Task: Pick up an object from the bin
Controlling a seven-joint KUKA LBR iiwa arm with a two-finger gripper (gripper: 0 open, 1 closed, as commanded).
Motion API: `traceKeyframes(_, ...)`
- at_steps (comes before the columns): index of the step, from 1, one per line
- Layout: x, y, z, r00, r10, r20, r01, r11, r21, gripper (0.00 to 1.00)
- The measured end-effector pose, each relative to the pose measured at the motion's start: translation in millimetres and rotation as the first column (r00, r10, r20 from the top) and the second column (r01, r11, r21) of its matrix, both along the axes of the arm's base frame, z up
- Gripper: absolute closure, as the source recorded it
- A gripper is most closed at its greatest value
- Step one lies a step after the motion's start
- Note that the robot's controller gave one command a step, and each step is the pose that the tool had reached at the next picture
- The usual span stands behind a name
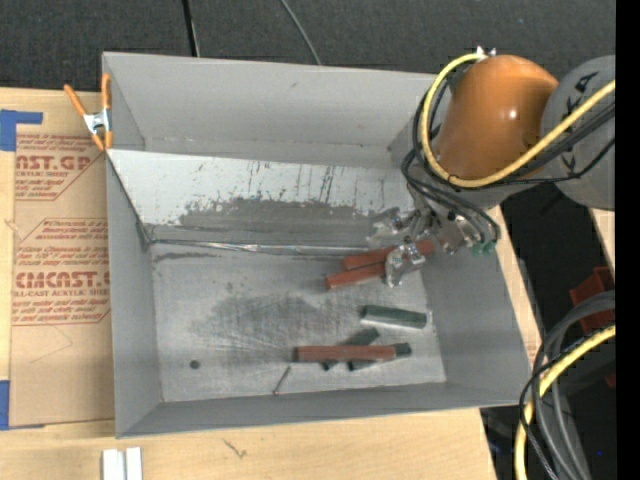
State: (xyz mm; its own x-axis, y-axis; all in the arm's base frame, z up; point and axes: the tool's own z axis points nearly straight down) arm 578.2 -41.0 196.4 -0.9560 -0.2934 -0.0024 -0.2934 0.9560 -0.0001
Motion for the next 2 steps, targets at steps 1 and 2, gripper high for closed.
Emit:
traceKeyframes(1, 0.0, 0, 0, 1.0, 0.0, 0.0, 0.0, 1.0, 0.0, 1.0)
traceKeyframes(2, -1.4, -11, 69, 0.997, 0.071, -0.004, -0.071, 0.997, 0.001, 1.0)
